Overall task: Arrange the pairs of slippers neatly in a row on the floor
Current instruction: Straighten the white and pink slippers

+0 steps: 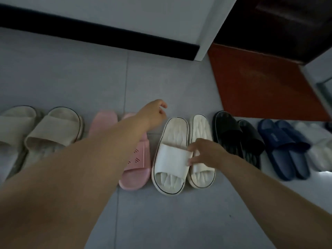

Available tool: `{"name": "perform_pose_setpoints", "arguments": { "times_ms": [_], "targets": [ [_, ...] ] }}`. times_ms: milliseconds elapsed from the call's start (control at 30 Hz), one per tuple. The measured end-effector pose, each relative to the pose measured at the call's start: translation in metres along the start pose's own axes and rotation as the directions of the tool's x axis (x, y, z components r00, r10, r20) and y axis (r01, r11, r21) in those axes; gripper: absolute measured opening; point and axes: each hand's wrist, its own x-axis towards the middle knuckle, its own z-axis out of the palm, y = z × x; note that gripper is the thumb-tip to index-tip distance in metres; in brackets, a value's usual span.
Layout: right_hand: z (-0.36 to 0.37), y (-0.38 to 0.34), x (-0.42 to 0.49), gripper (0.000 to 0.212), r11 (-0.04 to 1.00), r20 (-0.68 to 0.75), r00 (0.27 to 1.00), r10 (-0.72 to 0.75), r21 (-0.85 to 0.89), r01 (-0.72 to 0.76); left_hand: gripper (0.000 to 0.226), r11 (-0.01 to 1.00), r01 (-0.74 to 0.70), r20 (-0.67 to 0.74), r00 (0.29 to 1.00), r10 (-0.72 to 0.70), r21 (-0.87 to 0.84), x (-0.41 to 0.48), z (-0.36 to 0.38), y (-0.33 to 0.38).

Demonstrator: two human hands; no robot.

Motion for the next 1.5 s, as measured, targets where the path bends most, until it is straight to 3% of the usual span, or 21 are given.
{"name": "perform_pose_setpoints", "arguments": {
  "times_ms": [100, 167, 200, 267, 300, 367, 400, 467, 533, 600, 667, 733, 833, 933, 1000, 1133, 1267, 1333, 1367, 1433, 1500],
  "targets": [
    [-0.008, -0.007, -0.027, 0.034, 0.978, -0.125, 0.986, 0.112, 0.190, -0.087, 0.031, 0.998, -0.064, -0.053, 0.997, 0.063, -0.026, 0.006, -0.010, 0.004],
    [-0.008, -0.015, -0.043, 0.025, 0.889, -0.241, 0.942, 0.233, 0.445, -0.106, 0.029, 0.996, -0.082, -0.113, 0.991, 0.078, -0.034, 0.012, -0.019, 0.004],
    [-0.005, -0.021, -0.050, 0.030, 0.776, -0.269, 0.900, 0.343, 0.621, -0.110, 0.029, 0.996, -0.075, -0.150, 0.986, 0.067, -0.048, 0.015, -0.024, 0.004],
    [0.005, -0.031, -0.056, 0.020, 0.404, -0.192, 0.802, 0.565, 0.912, -0.066, 0.029, 0.996, -0.058, -0.201, 0.979, 0.043, -0.068, 0.016, -0.031, 0.002],
    [0.013, -0.034, -0.054, 0.011, 0.152, -0.069, 0.776, 0.627, 0.988, -0.035, 0.029, 0.996, -0.056, -0.193, 0.980, 0.043, -0.063, 0.014, -0.032, 0.002],
    [0.022, -0.047, -0.047, 0.005, -0.321, 0.161, 0.801, 0.577, 0.946, 0.042, 0.031, 0.997, -0.065, -0.147, 0.987, 0.059, -0.032, 0.010, -0.033, 0.002],
    [0.023, -0.054, -0.041, 0.006, -0.458, 0.196, 0.829, 0.524, 0.885, 0.080, 0.031, 0.998, -0.066, -0.135, 0.989, 0.064, -0.016, 0.008, -0.034, 0.002],
    [0.026, -0.055, -0.028, 0.012, -0.558, 0.185, 0.894, 0.409, 0.826, 0.085, 0.031, 0.998, -0.057, -0.134, 0.989, 0.058, 0.009, 0.004, -0.036, 0.001],
    [0.028, -0.051, -0.022, 0.024, -0.493, 0.119, 0.971, 0.208, 0.870, -0.001, 0.031, 0.999, -0.041, -0.129, 0.991, 0.044, 0.026, 0.000, -0.038, 0.000],
    [0.032, -0.041, -0.018, 0.032, -0.353, 0.154, 0.983, 0.097, 0.929, -0.111, 0.031, 1.000, -0.017, -0.147, 0.989, 0.020, 0.023, -0.002, -0.039, 0.000],
    [0.039, -0.028, -0.017, 0.041, -0.026, 0.179, 0.934, 0.310, 0.983, -0.180, 0.030, 0.999, 0.012, -0.161, 0.987, -0.007, 0.033, -0.004, -0.038, -0.001],
    [0.046, -0.016, -0.017, 0.050, 0.250, 0.035, 0.820, 0.571, 0.944, -0.215, 0.030, 0.998, 0.028, -0.149, 0.989, -0.020, 0.050, -0.003, -0.036, -0.002],
    [0.058, -0.001, -0.005, 0.056, 0.554, -0.176, 0.838, 0.516, 0.815, -0.171, 0.029, 0.997, 0.039, -0.137, 0.990, -0.029, 0.069, -0.001, -0.030, -0.002],
    [0.064, 0.001, 0.017, 0.058, 0.768, -0.220, 0.910, 0.350, 0.624, -0.144, 0.029, 0.997, 0.037, -0.130, 0.991, -0.028, 0.062, 0.000, -0.022, 0.002],
    [0.060, 0.003, 0.034, 0.047, 0.810, -0.228, 0.904, 0.361, 0.556, -0.183, 0.029, 0.998, 0.028, -0.105, 0.994, -0.021, 0.064, -0.003, -0.016, 0.002],
    [0.046, 0.003, 0.054, 0.043, 0.778, -0.225, 0.858, 0.461, 0.568, -0.270, 0.030, 0.996, 0.017, -0.059, 0.998, -0.012, 0.092, -0.011, -0.018, 0.000],
    [0.044, -0.003, 0.041, 0.049, 0.549, -0.210, 0.750, 0.628, 0.802, -0.236, 0.031, 0.997, 0.045, -0.138, 0.990, -0.036, 0.063, -0.018, -0.041, -0.011],
    [0.050, -0.025, 0.024, 0.048, 0.530, -0.326, 0.702, 0.634, 0.844, -0.087, 0.032, 0.995, 0.084, -0.192, 0.979, -0.073, 0.048, -0.023, -0.055, -0.023],
    [0.053, -0.041, 0.016, 0.046, 0.614, -0.464, 0.690, 0.555, 0.789, 0.038, 0.032, 0.993, 0.111, -0.223, 0.970, -0.100, 0.040, -0.026, -0.062, -0.029],
    [0.053, -0.077, 0.014, 0.045, 0.781, -0.637, 0.742, 0.209, 0.565, 0.265, 0.032, 0.986, 0.165, -0.287, 0.945, -0.159, -0.002, -0.033, -0.076, -0.042],
    [0.044, -0.113, 0.027, 0.052, 0.873, -0.491, 0.844, -0.218, 0.287, 0.393, 0.032, 0.979, 0.199, -0.345, 0.917, -0.202, -0.045, -0.042, -0.088, -0.054]
  ]
}}
